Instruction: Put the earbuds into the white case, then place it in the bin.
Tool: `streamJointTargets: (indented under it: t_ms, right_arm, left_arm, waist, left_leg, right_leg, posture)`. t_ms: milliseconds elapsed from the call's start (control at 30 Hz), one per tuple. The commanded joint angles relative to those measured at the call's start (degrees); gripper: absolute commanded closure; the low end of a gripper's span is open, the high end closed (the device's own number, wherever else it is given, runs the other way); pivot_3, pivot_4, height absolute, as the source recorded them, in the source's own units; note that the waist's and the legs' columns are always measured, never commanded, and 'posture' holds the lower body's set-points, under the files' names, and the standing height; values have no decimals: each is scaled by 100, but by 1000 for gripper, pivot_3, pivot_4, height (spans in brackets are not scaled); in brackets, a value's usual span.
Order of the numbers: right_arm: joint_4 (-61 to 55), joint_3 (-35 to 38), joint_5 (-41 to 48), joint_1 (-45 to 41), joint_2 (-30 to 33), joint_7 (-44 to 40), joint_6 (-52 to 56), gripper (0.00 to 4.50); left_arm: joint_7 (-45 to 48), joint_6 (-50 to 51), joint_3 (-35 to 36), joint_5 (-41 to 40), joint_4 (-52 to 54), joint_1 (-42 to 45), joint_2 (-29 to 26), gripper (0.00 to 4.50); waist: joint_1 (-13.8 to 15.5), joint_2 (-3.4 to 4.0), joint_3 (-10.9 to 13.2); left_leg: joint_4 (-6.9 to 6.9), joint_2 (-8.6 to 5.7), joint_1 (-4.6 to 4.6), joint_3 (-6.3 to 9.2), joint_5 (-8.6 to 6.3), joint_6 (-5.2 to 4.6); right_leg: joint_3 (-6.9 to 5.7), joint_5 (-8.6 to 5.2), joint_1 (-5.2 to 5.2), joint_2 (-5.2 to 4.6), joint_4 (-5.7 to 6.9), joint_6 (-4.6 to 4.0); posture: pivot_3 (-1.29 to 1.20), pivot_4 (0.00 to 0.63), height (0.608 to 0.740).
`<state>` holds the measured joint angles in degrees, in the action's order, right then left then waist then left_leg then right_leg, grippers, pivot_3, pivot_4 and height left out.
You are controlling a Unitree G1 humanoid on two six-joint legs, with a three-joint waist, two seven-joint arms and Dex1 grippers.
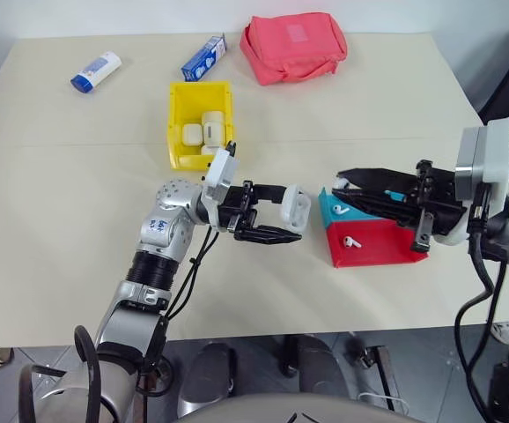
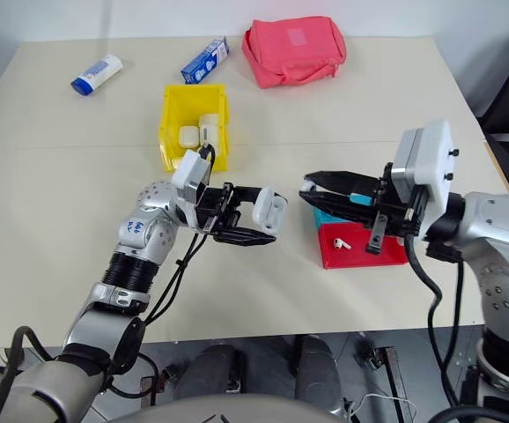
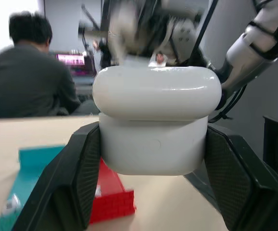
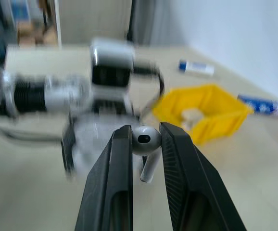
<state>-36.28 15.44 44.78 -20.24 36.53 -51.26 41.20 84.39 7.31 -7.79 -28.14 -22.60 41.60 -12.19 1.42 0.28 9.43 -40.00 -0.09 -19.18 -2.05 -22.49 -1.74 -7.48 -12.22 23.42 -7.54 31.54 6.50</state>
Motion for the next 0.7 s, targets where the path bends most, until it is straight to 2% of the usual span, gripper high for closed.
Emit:
streamJointTargets:
  t_ms: [33,367,700]
  right_arm:
    - [-108,-225,141,-52,-234,277,-232,4046]
    - [363,-714,-137,28,-423,295,-819,4046]
    - [529,-648,-37,195,-412,291,-1180,4046]
  left_arm:
    - [41,-10,-11,94,2,253,-6,1708]
    - [-260,286,-98,193,473,97,14,1708]
    - [-694,369,62,27,1008,-323,20,1708]
  waist:
    - [6,0,0]
    - [4,0,0]
    - [3,0,0]
  left_leg:
    - [-1,-2,-2,0,0,-1]
    - [0,-6,-1,-3,0,-10]
    - [0,-4,0,-4,0,-10]
  right_leg:
    - [0,0,2,-1,1,0]
    - [7,0,1,-2,1,0]
    - [9,0,1,-3,1,0]
  posture:
    - [0,150,740]
    - [0,150,740]
    - [0,150,740]
